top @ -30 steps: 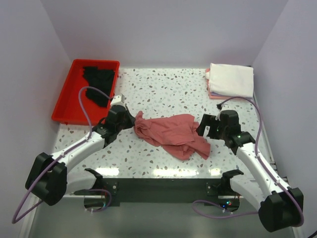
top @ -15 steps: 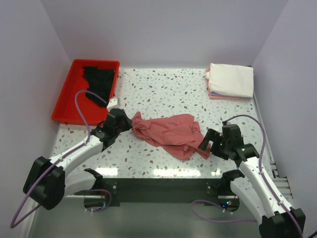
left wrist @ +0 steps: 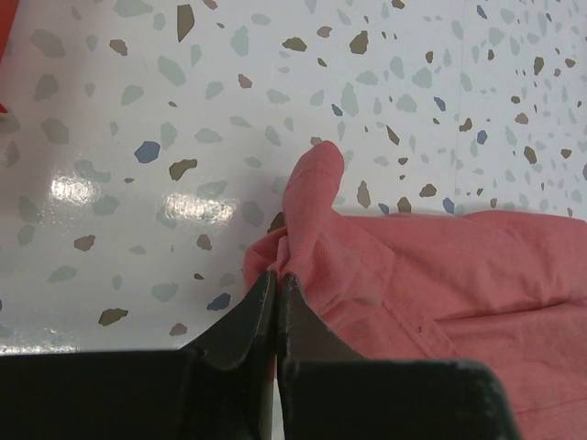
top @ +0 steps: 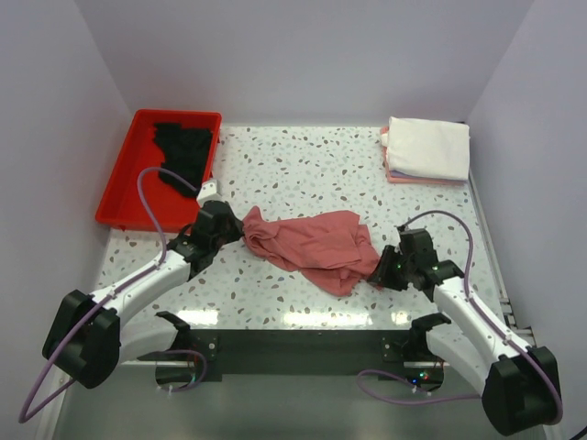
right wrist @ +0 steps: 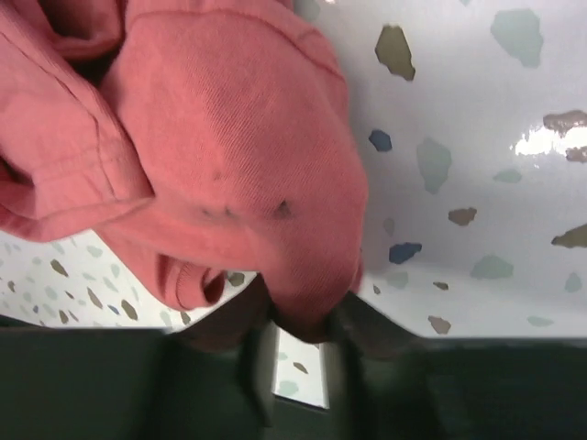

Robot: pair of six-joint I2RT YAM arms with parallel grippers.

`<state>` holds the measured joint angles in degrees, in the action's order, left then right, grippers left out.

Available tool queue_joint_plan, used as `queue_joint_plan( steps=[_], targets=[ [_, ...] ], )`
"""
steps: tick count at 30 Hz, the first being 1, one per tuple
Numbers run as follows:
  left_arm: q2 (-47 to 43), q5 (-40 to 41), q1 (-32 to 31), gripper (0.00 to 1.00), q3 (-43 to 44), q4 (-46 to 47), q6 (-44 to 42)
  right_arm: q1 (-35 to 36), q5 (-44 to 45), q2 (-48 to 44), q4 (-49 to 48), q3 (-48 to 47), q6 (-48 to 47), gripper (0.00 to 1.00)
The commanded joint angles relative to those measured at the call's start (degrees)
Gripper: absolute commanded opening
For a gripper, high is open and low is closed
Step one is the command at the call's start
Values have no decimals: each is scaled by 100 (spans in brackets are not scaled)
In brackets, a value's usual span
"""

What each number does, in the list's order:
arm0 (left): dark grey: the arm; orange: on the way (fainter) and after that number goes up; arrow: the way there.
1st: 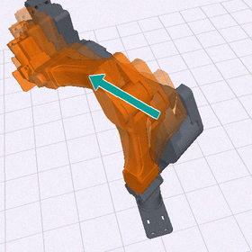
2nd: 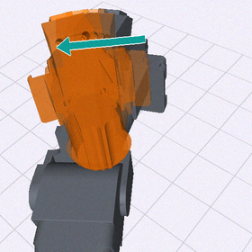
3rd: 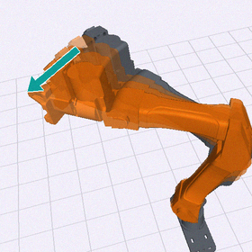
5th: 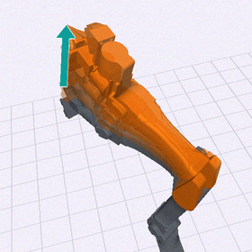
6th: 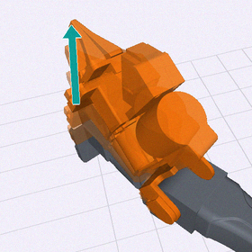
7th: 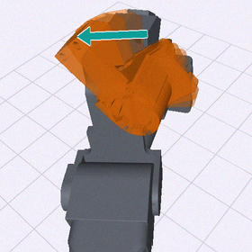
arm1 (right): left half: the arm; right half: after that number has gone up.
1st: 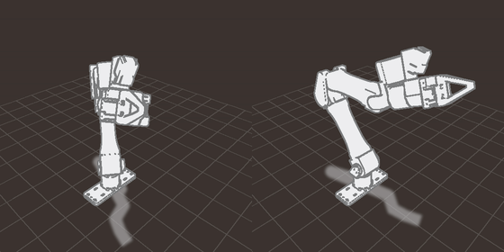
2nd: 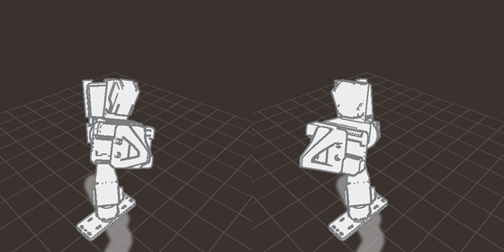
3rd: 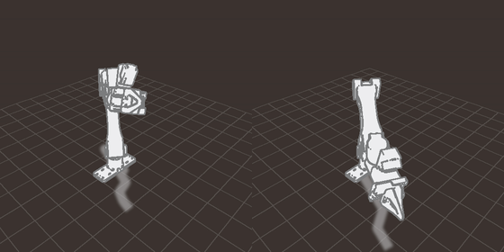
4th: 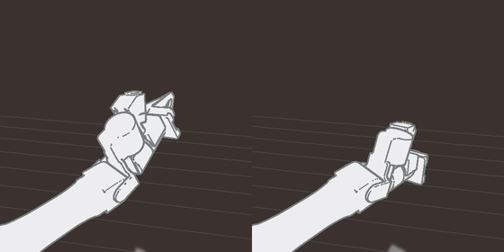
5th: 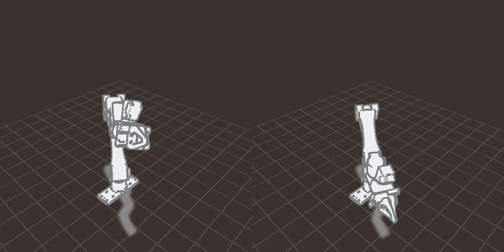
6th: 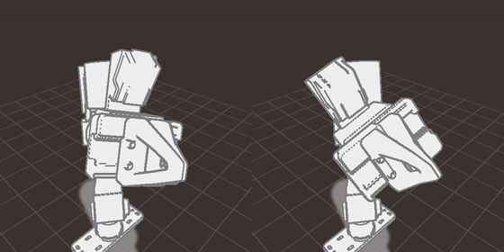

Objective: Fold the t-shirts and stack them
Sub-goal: Flatten the tshirt out

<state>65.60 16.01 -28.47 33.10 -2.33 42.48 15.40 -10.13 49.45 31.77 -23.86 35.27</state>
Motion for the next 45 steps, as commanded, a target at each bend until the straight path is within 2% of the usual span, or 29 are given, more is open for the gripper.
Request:
queue_joint_plan(
  steps=[1, 7, 14, 18, 20, 24, 28, 32, 39, 45],
  targets=[
    [-48, 183, 61, 0, 21, 145, 59, 25, 90, 91, -681, -215, -283, 21],
    [-100, 245, 96, 0, 38, 92, 68, 33, 266, -5, -391, -620, -863, 0],
    [-188, 166, 105, 0, 152, 66, 32, 33, 38, -348, -277, -1085, -1031, 0],
    [-390, 165, 105, 0, 372, 39, -11, 33, -235, -401, -250, -1830, -969, 0],
    [-487, 235, 113, 0, 460, 74, -82, 33, -60, -401, -250, -2139, -881, 0],
    [-523, 709, 148, 0, 890, -74, -187, 25, 582, 19, 127, -3323, -750, 0],
    [-365, 719, 359, 0, 1338, -294, -196, -142, 556, 696, 172, -4213, -828, 0],
    [-241, 867, 632, 0, 1874, -636, -231, -906, -321, 1390, 129, -5057, -767, 0],
    [-443, 781, 808, 0, 2543, -962, -389, -933, -1288, 1602, 277, -6191, -995, 0],
    [-821, 772, 817, 0, 3193, -805, -547, -942, -1282, 1682, 681, -7465, -1232, 0]
  ],
)
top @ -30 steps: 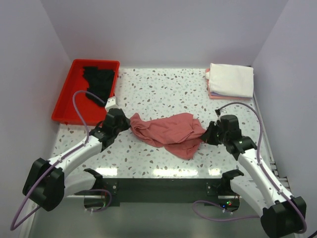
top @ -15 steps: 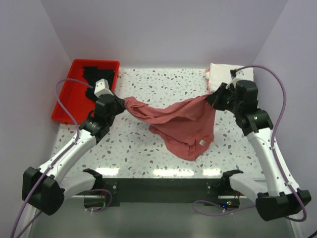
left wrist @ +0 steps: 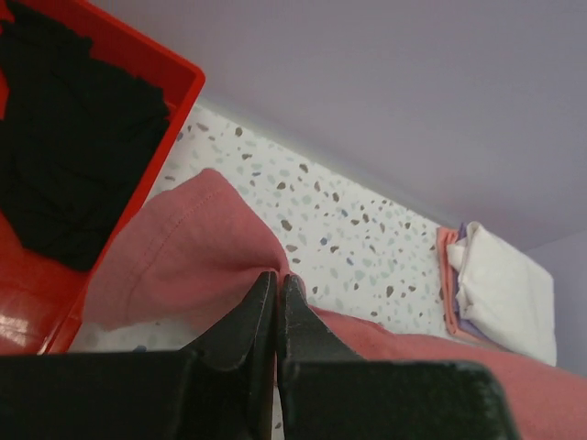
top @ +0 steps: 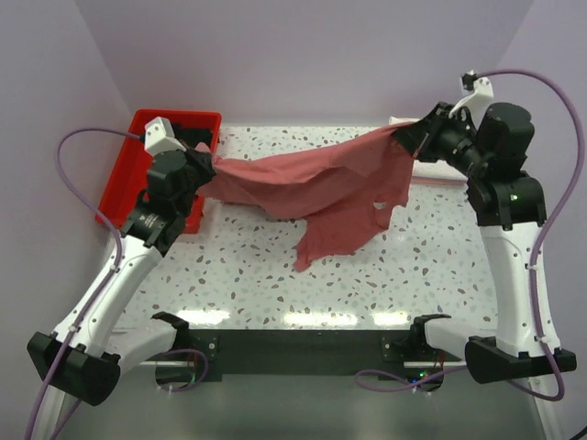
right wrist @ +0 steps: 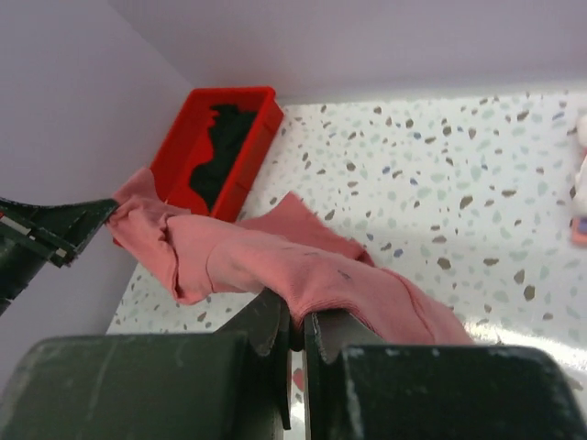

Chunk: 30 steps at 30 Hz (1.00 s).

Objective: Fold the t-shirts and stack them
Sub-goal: Flatten the tshirt out

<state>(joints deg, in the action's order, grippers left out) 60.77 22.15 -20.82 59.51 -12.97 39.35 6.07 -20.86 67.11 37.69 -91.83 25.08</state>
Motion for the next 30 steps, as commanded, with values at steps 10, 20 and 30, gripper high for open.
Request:
queue_joint_plan(
  steps=[10, 20, 30],
  targets=[
    [-1058, -140, 43, 0, 1396, 620, -551, -9, 1152, -611, -7, -1732, -592, 0],
    [-1691, -1151, 43, 0, 2153, 691, -754, 0, 2420, -1332, -341, -2198, -1180, 0],
    [-2113, -1785, 43, 0, 2250, 902, -499, -9, 2657, -1350, -210, -3112, -1673, 0]
  ],
)
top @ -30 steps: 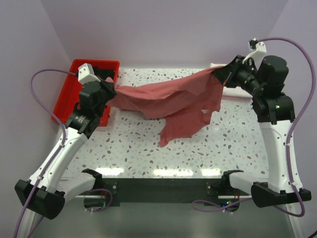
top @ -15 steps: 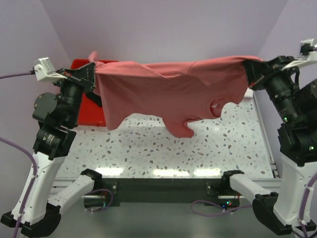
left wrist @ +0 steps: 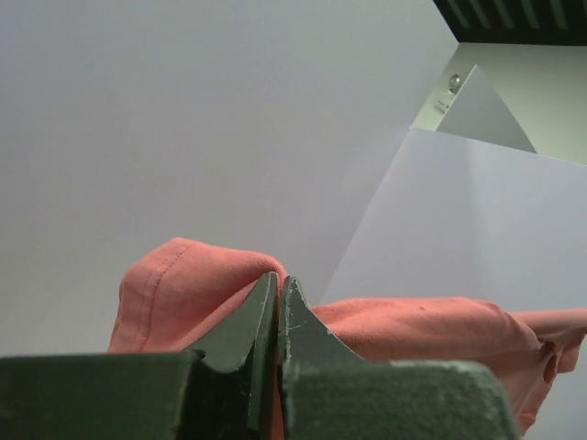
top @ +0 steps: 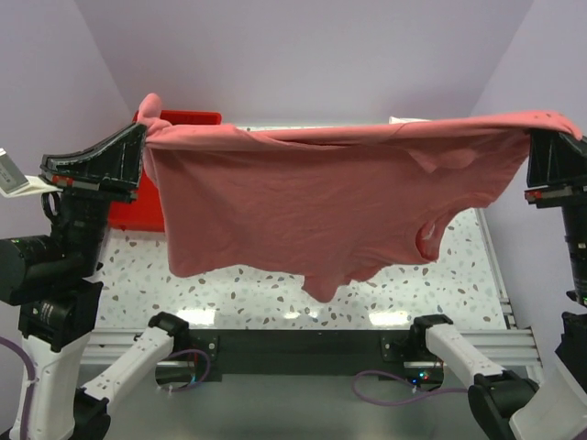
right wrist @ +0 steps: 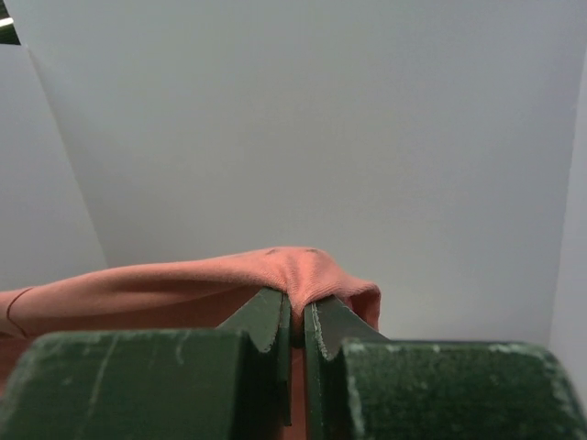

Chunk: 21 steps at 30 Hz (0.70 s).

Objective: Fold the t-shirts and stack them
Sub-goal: Flatten the tshirt out

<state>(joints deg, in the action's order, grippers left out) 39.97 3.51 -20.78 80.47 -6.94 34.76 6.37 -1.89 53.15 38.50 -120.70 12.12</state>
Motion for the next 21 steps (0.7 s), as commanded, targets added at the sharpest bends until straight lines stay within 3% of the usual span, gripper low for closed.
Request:
queue_joint_plan(
  steps=[1, 9, 12, 15, 17, 18, 19, 21],
  targets=[
    [-15, 89, 38, 0, 162, 325, -31, -39, 821, 73, -299, -243, -421, 0],
    [643, 457, 38, 0, -275, 509, 118, -39, 1295, 898, -484, -7, -614, 0],
    [1354, 755, 38, 0, -584, 606, 145, -31, 1753, 1390, -861, 669, -676, 0],
    [2878, 1213, 38, 0, -646, 361, 49, -39, 1745, 2231, -906, 1215, -615, 1],
    [3637, 1179, 38, 22, -541, 255, -135, -48, 1596, 2716, -749, 1400, -413, 4],
    [4024, 1118, 38, 42, -271, 141, -171, -48, 1491, 3267, -643, 1418, -299, 5],
    [4785, 1108, 38, 71, -77, -216, -180, -48, 1446, 3525, -425, 1383, -124, 9],
    [5710, 1064, 38, 85, 562, -910, -146, -39, 1428, 4279, -151, 1208, 96, 18]
  ],
)
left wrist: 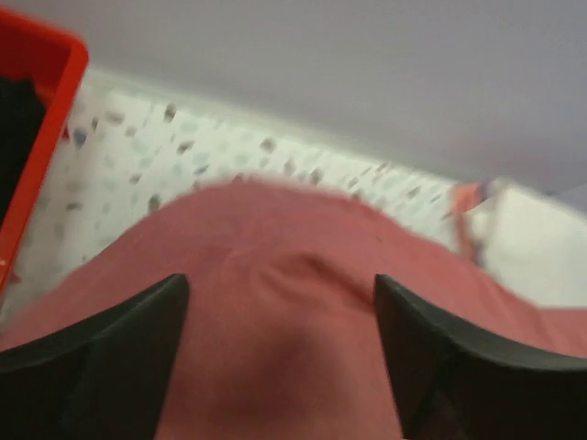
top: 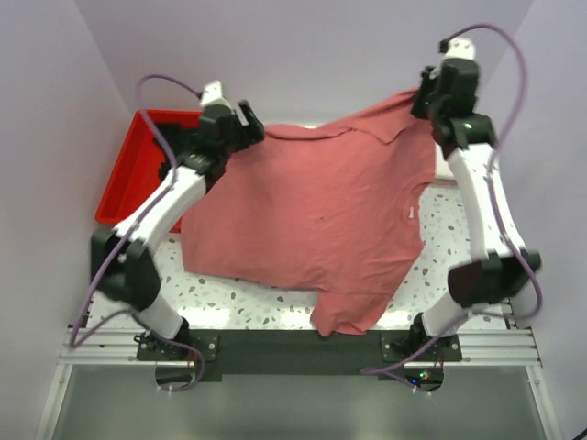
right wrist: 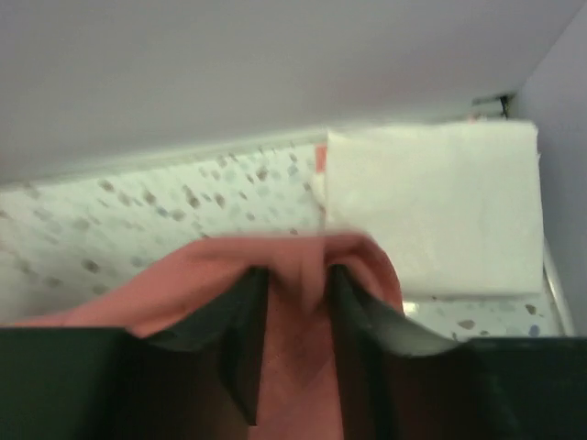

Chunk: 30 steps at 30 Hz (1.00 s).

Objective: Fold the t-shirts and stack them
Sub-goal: Flatten the tshirt out

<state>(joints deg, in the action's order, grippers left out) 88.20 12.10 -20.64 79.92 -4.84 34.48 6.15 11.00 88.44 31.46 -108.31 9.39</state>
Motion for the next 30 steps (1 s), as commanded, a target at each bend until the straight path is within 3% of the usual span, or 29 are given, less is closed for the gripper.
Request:
queue_joint_plan(
  steps=[1, 3, 4, 12, 16, 25, 30],
  targets=[
    [1092, 170, 25, 99, 787, -1290, -108, -26, 87, 979, 745, -215, 449, 43],
    [1339, 83, 17, 100, 868, -1327, -117, -26, 69, 1288, 896, -383, 476, 72],
    [1340, 21, 17, 100, 806, -1257, -126, -26, -10, 1507, 975, -497, 476, 99],
    [831, -128, 17, 100, -204, -685, -73, -9, -573, 1185, 625, 265, 660, 99],
    [602, -243, 17, 100, -547, -667, 15, 96, -898, 500, 238, 1398, 915, 99],
    [-417, -366, -335, 100, -1847, -298, 191, 1633, -626, -1222, -17, 4244, 1546, 99],
    [-795, -357, -432, 100, -2516, -307, 234, 2127, -775, -1514, -236, 5493, 1908, 99]
  ],
)
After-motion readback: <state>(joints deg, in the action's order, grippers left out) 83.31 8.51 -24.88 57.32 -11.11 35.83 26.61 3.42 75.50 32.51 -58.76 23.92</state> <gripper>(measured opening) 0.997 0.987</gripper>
